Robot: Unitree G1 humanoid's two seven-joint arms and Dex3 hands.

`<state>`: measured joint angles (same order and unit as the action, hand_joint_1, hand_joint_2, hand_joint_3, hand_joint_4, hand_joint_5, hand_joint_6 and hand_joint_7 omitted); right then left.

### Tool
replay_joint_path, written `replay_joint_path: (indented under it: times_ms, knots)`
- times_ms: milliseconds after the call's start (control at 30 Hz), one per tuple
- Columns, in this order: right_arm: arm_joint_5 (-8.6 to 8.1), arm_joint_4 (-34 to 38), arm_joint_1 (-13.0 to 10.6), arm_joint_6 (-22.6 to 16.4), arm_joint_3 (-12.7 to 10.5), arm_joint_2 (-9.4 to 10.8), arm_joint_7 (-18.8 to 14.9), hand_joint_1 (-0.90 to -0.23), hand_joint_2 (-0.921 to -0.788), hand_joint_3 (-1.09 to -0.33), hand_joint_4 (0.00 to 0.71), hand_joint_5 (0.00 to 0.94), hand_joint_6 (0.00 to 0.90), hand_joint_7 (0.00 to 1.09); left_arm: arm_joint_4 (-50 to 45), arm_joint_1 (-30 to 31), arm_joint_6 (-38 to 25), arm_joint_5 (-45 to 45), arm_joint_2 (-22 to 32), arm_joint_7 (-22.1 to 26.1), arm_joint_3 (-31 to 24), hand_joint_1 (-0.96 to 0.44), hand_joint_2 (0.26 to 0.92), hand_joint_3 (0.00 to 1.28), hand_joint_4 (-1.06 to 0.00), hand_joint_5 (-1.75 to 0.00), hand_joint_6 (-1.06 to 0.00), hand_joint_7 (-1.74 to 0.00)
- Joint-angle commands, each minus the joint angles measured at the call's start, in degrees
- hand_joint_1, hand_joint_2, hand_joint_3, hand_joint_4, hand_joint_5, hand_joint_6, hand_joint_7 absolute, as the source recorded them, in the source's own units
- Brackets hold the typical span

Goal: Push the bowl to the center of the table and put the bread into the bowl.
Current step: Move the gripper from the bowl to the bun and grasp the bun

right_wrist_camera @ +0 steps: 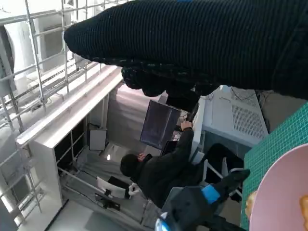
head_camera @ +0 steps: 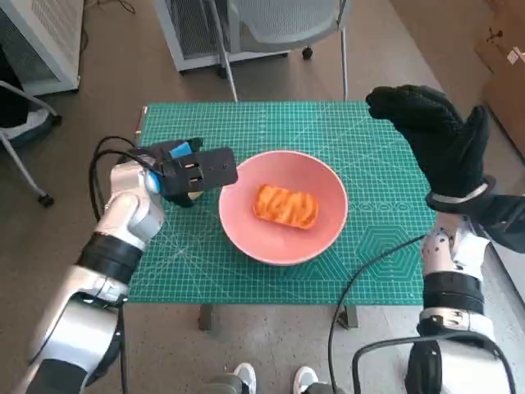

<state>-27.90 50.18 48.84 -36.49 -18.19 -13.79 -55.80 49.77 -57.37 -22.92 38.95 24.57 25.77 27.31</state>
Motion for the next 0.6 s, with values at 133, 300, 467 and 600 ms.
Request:
replay_joint_path:
  times_ms: [133, 300, 467, 600]
  knots:
    - [0.26, 0.4, -0.5, -0.6, -0.4, -0.2, 0.0, -0.669, -0.921, -0.783, 0.282, 0.002, 0.345, 0.00, 10.7, -4.4, 2.2, 0.3, -2.5, -3.3, 1.2, -0.16, 0.678, 0.00, 0.00, 0.00, -0.14, -0.02]
    - [0.13, 0.0, -0.7, -0.7, -0.5, -0.2, 0.0, -0.674, -0.921, -0.783, 0.284, 0.003, 0.347, 0.00, 15.4, -5.5, 3.7, -0.2, -3.4, -5.7, 1.0, -0.14, 0.683, 0.00, 0.00, 0.00, -0.16, -0.02]
    - [-0.09, 0.0, -0.6, -0.7, -0.5, -0.1, -0.4, -0.680, -0.921, -0.782, 0.285, 0.003, 0.350, 0.00, 18.2, -6.0, 4.1, -1.3, -4.2, -9.5, 0.1, -0.07, 0.713, 0.02, -0.02, -0.01, -0.19, -0.03]
    - [-0.15, -0.2, -0.6, -0.7, -0.5, 0.0, -0.5, -0.682, -0.921, -0.781, 0.285, 0.002, 0.350, 0.00, 19.9, -5.9, 4.6, -1.8, -4.7, -13.1, -0.3, 0.03, 0.737, 0.03, -0.08, -0.03, -0.23, -0.04]
